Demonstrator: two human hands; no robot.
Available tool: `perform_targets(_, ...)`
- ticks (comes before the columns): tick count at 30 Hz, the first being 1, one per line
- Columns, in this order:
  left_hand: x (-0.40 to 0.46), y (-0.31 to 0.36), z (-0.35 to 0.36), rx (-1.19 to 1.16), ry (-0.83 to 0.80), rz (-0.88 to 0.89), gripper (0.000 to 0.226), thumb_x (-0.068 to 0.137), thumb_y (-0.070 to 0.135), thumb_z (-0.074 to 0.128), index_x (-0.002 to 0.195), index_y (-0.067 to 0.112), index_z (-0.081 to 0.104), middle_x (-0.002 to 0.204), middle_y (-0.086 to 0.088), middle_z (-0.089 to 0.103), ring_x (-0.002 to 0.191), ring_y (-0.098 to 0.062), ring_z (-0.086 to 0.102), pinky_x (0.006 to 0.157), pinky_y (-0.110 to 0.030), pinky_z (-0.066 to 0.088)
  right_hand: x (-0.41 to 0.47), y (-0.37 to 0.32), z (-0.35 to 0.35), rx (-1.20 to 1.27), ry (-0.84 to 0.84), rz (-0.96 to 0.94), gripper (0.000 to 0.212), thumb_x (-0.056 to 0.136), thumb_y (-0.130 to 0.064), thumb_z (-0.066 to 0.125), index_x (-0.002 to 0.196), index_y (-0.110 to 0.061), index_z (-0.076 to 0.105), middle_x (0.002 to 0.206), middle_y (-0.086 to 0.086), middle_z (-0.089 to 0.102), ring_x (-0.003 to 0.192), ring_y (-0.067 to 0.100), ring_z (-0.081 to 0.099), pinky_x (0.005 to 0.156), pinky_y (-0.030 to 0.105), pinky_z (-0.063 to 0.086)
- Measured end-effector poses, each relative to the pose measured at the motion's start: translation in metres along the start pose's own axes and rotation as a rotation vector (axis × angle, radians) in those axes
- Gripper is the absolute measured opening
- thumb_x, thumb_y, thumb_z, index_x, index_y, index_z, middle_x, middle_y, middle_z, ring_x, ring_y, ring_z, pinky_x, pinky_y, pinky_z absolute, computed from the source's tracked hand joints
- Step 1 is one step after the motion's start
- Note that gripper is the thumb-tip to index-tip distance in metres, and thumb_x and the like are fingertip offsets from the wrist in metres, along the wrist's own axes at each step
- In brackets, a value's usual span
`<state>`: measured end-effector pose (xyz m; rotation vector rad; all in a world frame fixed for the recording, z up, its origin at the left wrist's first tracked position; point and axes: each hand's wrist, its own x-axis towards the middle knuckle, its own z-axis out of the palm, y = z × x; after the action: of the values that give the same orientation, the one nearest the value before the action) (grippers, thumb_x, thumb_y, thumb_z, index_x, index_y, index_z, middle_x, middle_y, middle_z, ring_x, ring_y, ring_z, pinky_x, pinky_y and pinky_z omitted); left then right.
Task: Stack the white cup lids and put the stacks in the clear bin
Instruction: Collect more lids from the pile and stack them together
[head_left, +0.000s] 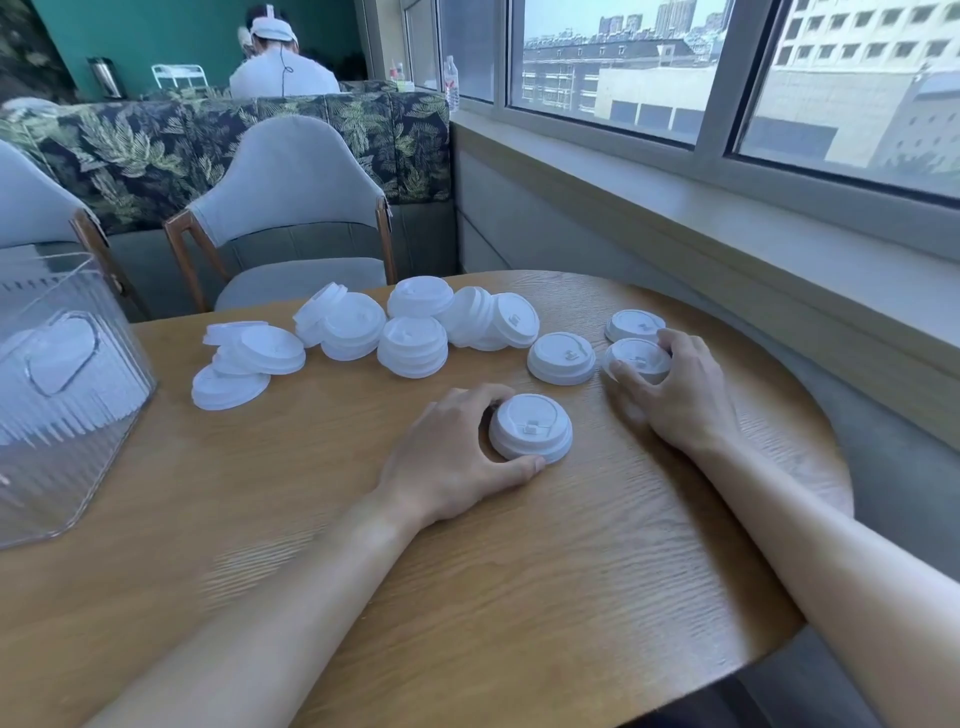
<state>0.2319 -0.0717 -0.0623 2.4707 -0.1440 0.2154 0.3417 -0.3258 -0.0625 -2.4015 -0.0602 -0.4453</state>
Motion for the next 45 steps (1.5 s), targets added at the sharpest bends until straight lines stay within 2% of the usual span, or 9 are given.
perform_targets(4, -0.005, 0.001, -0.002, -0.019, 0.033, -0.007, 0.068, 0.067, 0.068, 0.079, 0.126, 0.046, 0.054, 0.119, 0.023, 0.055, 0.115, 0.000, 0.053, 0.101, -0.032, 0.048, -0.011, -0.004, -0.003, 0.029, 0.019, -0.002, 0.071, 0.086, -0.056, 0.068, 0.142, -0.015, 0.049, 0.137, 0.006, 0.047, 0.126, 0.024, 0.049, 0.098, 0.038, 0.042)
perform_targets(13, -0.040, 0.002, -0.014, -0.120, 0.080, -0.022, 0.065, 0.072, 0.057, 0.084, 0.128, 0.039, 0.055, 0.112, 0.029, 0.051, 0.116, 0.003, 0.051, 0.101, -0.029, 0.047, -0.055, -0.018, -0.010, 0.025, -0.036, -0.036, 0.070, 0.085, -0.057, 0.068, 0.139, -0.016, 0.049, 0.133, 0.003, 0.042, 0.127, 0.021, 0.047, 0.102, 0.038, 0.042)
perform_targets(19, -0.070, -0.011, -0.029, -0.129, 0.127, -0.029, 0.065, 0.074, 0.052, 0.085, 0.130, 0.035, 0.056, 0.113, 0.030, 0.050, 0.116, 0.002, 0.049, 0.093, -0.010, 0.037, -0.091, -0.040, -0.006, 0.032, -0.070, -0.113, 0.072, 0.086, -0.053, 0.069, 0.144, -0.018, 0.045, 0.137, 0.000, 0.042, 0.130, 0.020, 0.043, 0.104, 0.039, 0.041)
perform_targets(22, -0.085, -0.021, -0.040, -0.140, 0.152, -0.048, 0.065, 0.073, 0.054, 0.084, 0.129, 0.036, 0.055, 0.116, 0.024, 0.052, 0.117, 0.003, 0.050, 0.095, -0.016, 0.039, -0.109, -0.055, 0.000, 0.020, -0.102, -0.168, 0.071, 0.087, -0.053, 0.068, 0.145, -0.020, 0.044, 0.140, -0.001, 0.043, 0.131, 0.020, 0.044, 0.104, 0.038, 0.041)
perform_targets(27, -0.108, -0.042, -0.062, -0.114, 0.202, -0.087, 0.061, 0.076, 0.048, 0.085, 0.128, 0.033, 0.057, 0.112, 0.030, 0.050, 0.116, -0.001, 0.052, 0.096, -0.020, 0.042, -0.133, -0.085, 0.015, 0.031, -0.168, -0.243, 0.072, 0.090, -0.056, 0.064, 0.148, -0.022, 0.040, 0.143, -0.002, 0.047, 0.134, 0.014, 0.036, 0.103, 0.032, 0.036)
perform_targets(31, -0.123, -0.063, -0.082, -0.081, 0.213, -0.119, 0.062, 0.078, 0.045, 0.084, 0.131, 0.033, 0.054, 0.111, 0.032, 0.047, 0.118, -0.003, 0.051, 0.091, -0.013, 0.039, -0.148, -0.109, 0.031, 0.078, -0.259, -0.307, 0.070, 0.089, -0.061, 0.060, 0.146, -0.027, 0.039, 0.142, -0.009, 0.050, 0.134, 0.008, 0.032, 0.107, 0.038, 0.039)
perform_targets(33, -0.129, -0.075, -0.092, -0.056, 0.214, -0.137, 0.063, 0.079, 0.043, 0.084, 0.133, 0.032, 0.053, 0.111, 0.033, 0.046, 0.119, -0.005, 0.051, 0.095, -0.018, 0.041, -0.154, -0.120, 0.040, 0.084, -0.300, -0.355, 0.070, 0.086, -0.067, 0.058, 0.144, -0.032, 0.039, 0.141, -0.011, 0.050, 0.133, 0.008, 0.035, 0.106, 0.041, 0.041)
perform_targets(37, -0.139, -0.097, -0.106, -0.033, 0.237, -0.187, 0.067, 0.078, 0.043, 0.084, 0.137, 0.032, 0.051, 0.119, 0.021, 0.053, 0.124, -0.006, 0.049, 0.103, -0.025, 0.041, -0.163, -0.140, 0.057, 0.111, -0.358, -0.408, 0.078, 0.079, -0.077, 0.050, 0.143, -0.035, 0.039, 0.135, -0.014, 0.052, 0.129, 0.007, 0.040, 0.107, 0.040, 0.041)
perform_targets(45, -0.141, -0.109, -0.112, 0.001, 0.274, -0.246, 0.067, 0.079, 0.041, 0.081, 0.138, 0.029, 0.052, 0.124, 0.011, 0.056, 0.125, -0.010, 0.049, 0.101, -0.026, 0.039, -0.176, -0.165, 0.071, 0.116, -0.400, -0.511, 0.073, 0.084, -0.070, 0.058, 0.144, -0.032, 0.037, 0.136, -0.013, 0.050, 0.126, 0.010, 0.044, 0.108, 0.036, 0.040)
